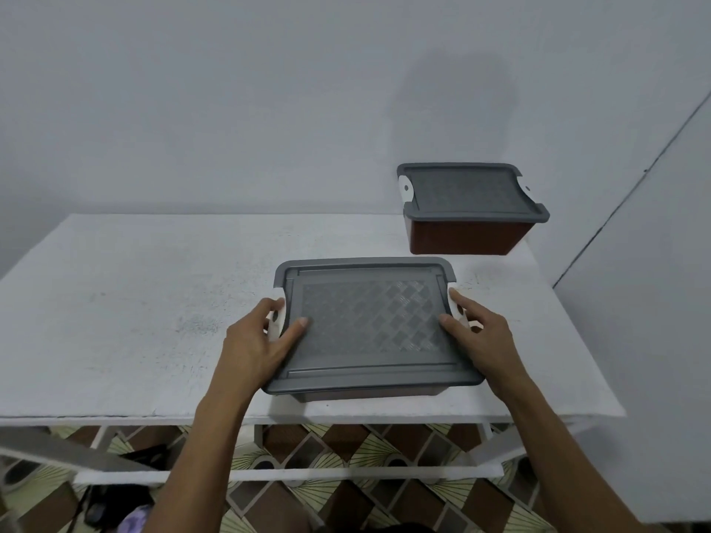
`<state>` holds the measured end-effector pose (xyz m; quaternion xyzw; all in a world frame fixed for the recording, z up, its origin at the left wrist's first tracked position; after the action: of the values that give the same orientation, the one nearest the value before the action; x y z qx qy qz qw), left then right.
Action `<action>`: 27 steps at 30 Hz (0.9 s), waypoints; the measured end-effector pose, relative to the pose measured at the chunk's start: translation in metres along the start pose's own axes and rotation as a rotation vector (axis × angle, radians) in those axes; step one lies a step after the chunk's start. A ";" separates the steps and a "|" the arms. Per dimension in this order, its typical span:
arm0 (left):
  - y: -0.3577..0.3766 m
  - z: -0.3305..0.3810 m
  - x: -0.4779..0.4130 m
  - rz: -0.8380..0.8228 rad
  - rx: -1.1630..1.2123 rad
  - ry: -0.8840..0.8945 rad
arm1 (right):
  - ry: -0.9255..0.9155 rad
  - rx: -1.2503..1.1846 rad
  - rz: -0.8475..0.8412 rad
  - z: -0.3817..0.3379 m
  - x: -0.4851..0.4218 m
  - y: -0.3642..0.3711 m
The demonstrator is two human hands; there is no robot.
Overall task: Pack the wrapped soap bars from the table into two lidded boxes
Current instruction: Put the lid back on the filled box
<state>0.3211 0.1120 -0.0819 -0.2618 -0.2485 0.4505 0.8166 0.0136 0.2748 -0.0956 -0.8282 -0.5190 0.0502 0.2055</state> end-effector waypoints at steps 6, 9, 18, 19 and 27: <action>-0.002 -0.001 0.001 0.081 0.013 0.061 | 0.016 0.266 0.013 -0.006 -0.002 0.002; -0.002 -0.003 0.001 0.122 0.054 0.065 | 0.000 0.341 0.003 -0.010 -0.003 0.002; 0.027 0.031 -0.022 0.116 0.075 0.137 | 0.013 0.484 0.012 -0.020 -0.022 -0.041; 0.035 0.041 -0.027 0.100 0.074 0.151 | 0.036 0.510 0.006 -0.016 -0.026 -0.051; 0.110 0.117 -0.069 -0.024 0.116 0.286 | 0.202 0.708 0.125 0.019 -0.050 -0.137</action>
<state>0.1471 0.1264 -0.0791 -0.2725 -0.1064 0.4124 0.8628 -0.1298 0.2875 -0.0655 -0.7367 -0.3949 0.1571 0.5260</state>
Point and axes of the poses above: each hand's wrist, its own x-axis away from the middle knuckle, its own y-axis out of the palm, z = x × y, the point moved 7 cm from there along -x, towards the middle knuckle, and after that the axes turned 14 degrees about -z, right-handed, at the moved point
